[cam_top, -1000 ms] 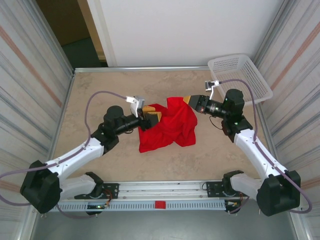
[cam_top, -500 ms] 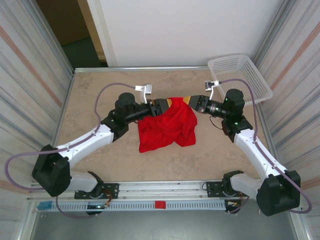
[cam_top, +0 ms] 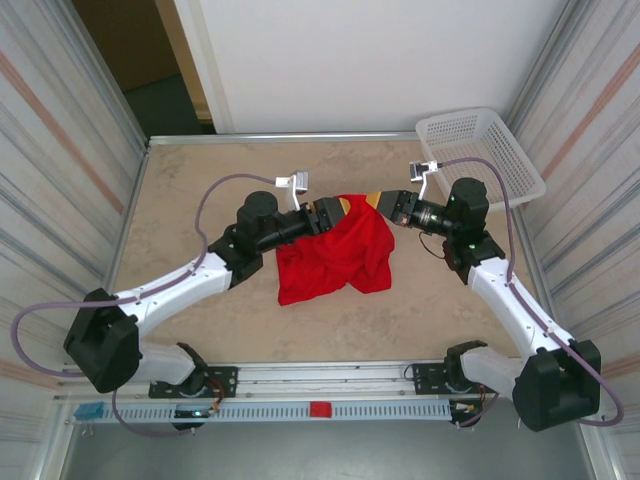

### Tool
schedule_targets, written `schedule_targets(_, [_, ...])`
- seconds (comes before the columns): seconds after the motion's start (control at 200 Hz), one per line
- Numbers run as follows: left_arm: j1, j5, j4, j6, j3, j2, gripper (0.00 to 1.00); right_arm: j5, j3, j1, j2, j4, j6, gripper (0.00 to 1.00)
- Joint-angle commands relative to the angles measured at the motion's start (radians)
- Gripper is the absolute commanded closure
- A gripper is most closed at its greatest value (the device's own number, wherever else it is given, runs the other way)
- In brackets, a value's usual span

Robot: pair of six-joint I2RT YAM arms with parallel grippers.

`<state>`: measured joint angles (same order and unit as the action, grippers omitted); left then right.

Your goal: Fold the inside-out t-shirt

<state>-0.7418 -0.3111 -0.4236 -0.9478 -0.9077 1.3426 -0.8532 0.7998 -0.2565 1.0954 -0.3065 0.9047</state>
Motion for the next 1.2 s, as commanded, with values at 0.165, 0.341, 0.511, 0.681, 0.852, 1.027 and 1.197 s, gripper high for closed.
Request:
schedule_targets(0.165, [-0.009, 0.005, -0.087, -0.017, -0.046, 0.082, 0.39, 0.009, 0.006, 0.005, 0.0, -0.012, -0.031, 1.0])
schedule_targets(0.341, [-0.011, 0.0, -0.128, -0.025, -0.06, 0.115, 0.55, 0.018, 0.004, 0.004, -0.002, -0.006, -0.033, 1.0])
schedule_targets(0.511, [-0.008, -0.006, -0.092, 0.015, -0.102, 0.09, 0.95, 0.029, -0.006, 0.007, 0.012, -0.003, -0.042, 1.0])
schedule_targets(0.681, [0.011, -0.062, 0.036, 0.086, -0.223, 0.042, 1.0, 0.056, 0.023, 0.028, 0.067, 0.029, -0.055, 0.95])
schedule_targets(0.852, [0.033, -0.135, 0.171, 0.091, -0.37, 0.01, 1.0, 0.099, 0.067, 0.08, 0.078, 0.105, -0.073, 0.34])
schedule_targets(1.027, [0.06, -0.18, 0.301, 0.13, -0.464, -0.016, 1.0, 0.135, 0.082, 0.082, -0.008, 0.21, -0.121, 0.34])
schedule_targets(1.197, [0.105, -0.2, 0.283, 0.115, -0.44, -0.032, 1.0, 0.199, 0.074, 0.079, -0.081, 0.334, -0.19, 0.32])
